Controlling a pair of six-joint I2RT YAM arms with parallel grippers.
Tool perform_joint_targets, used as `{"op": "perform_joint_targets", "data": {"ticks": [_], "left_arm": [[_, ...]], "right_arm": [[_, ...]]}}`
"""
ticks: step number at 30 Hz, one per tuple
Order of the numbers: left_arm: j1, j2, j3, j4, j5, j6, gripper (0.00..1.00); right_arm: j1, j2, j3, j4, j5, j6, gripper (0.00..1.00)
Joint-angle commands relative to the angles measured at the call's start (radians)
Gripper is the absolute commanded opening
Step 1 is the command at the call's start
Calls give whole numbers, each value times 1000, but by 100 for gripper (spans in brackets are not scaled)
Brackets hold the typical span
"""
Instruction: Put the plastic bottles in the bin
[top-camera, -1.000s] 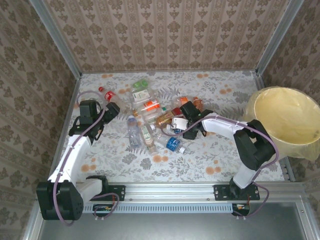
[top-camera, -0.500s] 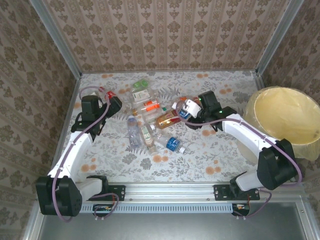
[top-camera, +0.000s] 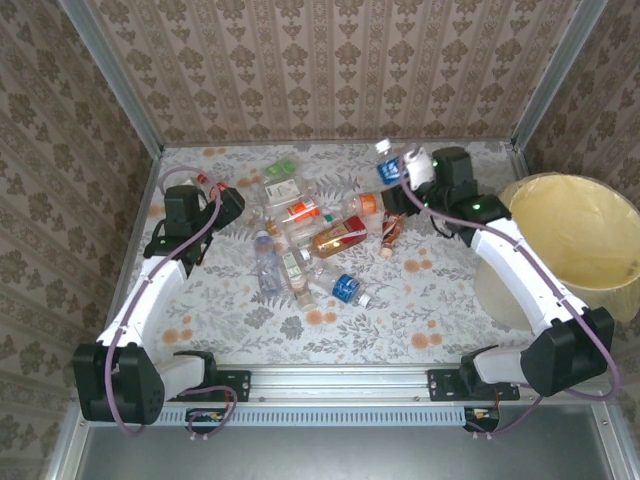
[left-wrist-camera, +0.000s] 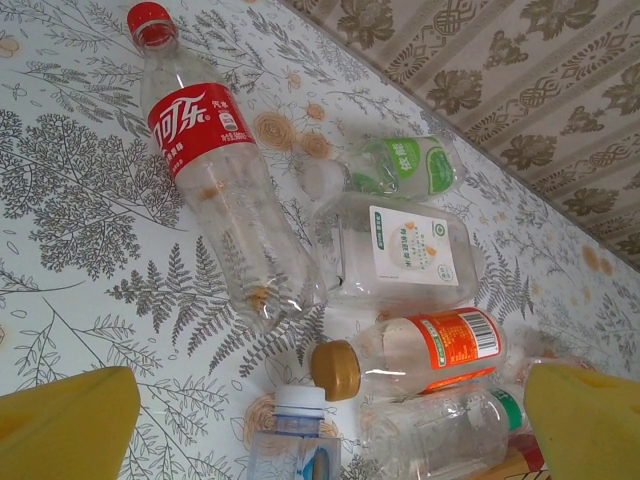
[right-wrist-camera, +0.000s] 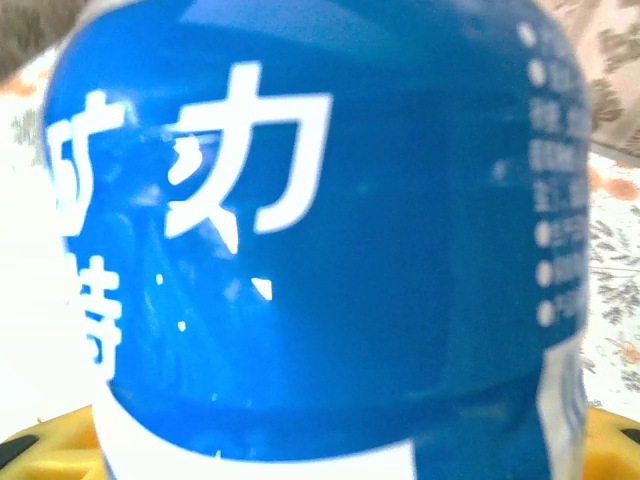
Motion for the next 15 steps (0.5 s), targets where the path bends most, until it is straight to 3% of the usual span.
{"op": "perform_joint_targets", "data": {"ticks": [1, 8, 15], "left_arm": [[-4, 23, 22, 18, -7, -25, 100], [-31, 104, 68, 59, 40, -30, 100], [-60, 168, 107, 71, 54, -44, 100]], "right_arm": [[-67, -46, 98, -80, -80, 142, 55], [-241, -77, 214, -156, -177, 235, 55], [-453, -189, 233, -293, -151, 257, 56]]}}
